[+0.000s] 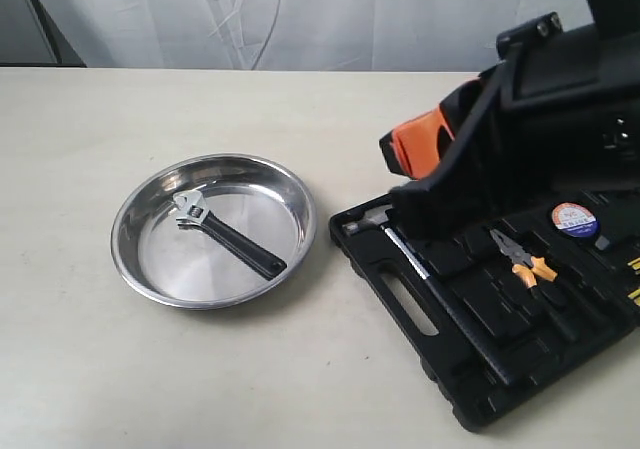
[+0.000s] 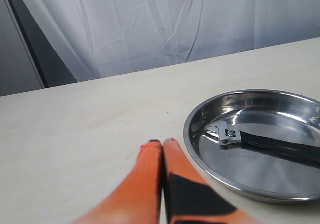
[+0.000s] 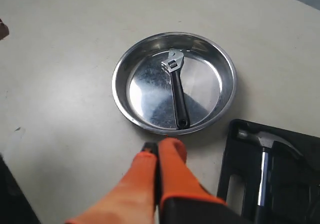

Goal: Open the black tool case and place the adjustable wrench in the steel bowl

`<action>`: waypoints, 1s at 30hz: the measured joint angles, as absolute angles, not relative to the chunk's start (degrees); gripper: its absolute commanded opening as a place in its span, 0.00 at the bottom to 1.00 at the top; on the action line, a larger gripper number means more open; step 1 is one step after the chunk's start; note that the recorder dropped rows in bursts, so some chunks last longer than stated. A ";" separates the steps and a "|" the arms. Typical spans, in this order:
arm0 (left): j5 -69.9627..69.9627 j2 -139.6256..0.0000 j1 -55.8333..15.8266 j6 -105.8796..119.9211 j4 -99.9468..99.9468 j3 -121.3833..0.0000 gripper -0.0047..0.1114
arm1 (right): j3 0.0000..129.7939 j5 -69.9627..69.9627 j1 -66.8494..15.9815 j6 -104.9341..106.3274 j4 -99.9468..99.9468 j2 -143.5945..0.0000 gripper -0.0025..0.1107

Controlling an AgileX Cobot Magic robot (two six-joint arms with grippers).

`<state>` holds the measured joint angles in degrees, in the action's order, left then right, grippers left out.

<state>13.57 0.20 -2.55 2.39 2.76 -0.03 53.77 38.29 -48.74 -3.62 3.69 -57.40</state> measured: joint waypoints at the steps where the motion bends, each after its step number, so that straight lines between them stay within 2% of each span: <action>1: 13.57 0.20 -2.55 2.39 2.76 -0.03 0.04 | 52.77 37.66 -48.74 -3.62 3.17 -56.39 0.01; 6: 13.57 0.20 -2.55 2.39 2.76 -0.03 0.04 | 43.01 28.84 -46.91 -3.62 1.63 -49.11 0.01; 14: 13.57 0.20 -2.55 2.39 2.76 -0.03 0.04 | 21.03 12.32 -30.70 -3.62 2.67 -31.70 0.01; 23: 13.57 0.20 -2.55 2.39 2.76 -0.03 0.04 | 6.93 9.60 -14.97 -3.62 3.02 -4.79 0.01; 30: 13.57 0.20 -2.55 2.39 2.76 -0.03 0.04 | 0.44 9.08 -6.50 -3.62 2.81 -0.48 0.01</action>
<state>13.57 0.20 -2.55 2.39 2.76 -0.03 0.44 9.08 -6.50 -3.62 2.81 -0.48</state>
